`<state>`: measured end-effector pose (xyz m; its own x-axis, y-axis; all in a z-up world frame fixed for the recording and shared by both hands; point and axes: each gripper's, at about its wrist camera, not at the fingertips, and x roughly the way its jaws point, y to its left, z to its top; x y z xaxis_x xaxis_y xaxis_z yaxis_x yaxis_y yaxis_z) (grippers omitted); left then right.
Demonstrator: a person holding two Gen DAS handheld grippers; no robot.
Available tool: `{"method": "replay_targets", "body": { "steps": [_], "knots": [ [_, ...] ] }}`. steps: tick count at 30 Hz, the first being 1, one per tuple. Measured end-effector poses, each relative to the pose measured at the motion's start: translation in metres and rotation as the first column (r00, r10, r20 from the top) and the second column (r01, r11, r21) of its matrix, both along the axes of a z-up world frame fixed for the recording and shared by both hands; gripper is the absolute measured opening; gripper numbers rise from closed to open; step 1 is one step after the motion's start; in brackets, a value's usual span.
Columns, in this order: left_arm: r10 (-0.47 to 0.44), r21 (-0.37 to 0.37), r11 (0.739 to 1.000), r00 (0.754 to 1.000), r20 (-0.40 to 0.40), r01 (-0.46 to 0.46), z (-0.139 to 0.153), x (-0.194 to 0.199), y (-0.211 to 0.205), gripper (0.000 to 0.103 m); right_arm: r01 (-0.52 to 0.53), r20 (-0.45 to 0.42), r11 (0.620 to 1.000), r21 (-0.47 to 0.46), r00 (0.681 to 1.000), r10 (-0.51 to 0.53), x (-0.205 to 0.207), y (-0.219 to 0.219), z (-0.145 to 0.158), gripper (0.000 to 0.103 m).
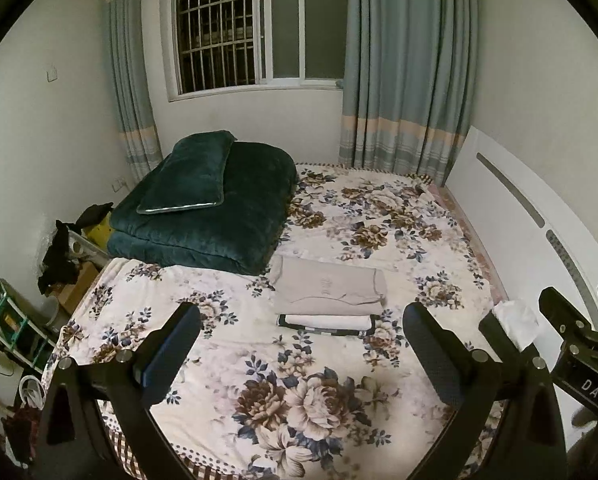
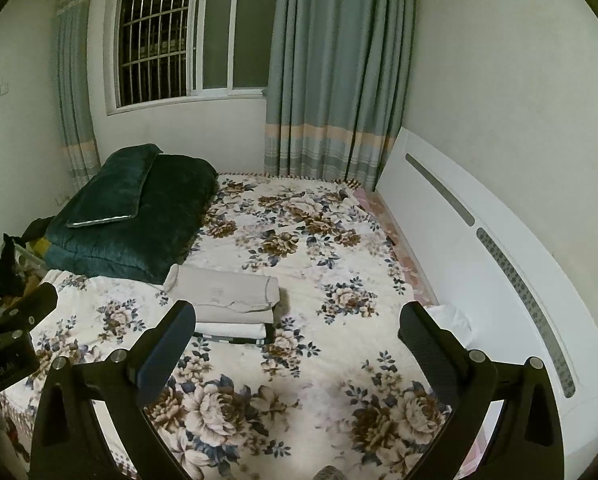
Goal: Fold small clothes
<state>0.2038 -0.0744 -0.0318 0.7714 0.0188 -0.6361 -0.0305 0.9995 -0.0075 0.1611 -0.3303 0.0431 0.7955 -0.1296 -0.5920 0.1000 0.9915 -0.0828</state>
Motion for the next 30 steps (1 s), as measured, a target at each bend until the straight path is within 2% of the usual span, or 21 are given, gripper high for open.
{"method": "replay_targets", "body": {
  "steps": [30],
  "knots": [
    [0.008,0.023,1.000,1.000,0.021,-0.009,0.019,-0.016,-0.005,0.103,-0.064,-0.001,0.997,0.044,0.998,0.064,0.000,-0.001,-0.004,0.103]
  ]
}}
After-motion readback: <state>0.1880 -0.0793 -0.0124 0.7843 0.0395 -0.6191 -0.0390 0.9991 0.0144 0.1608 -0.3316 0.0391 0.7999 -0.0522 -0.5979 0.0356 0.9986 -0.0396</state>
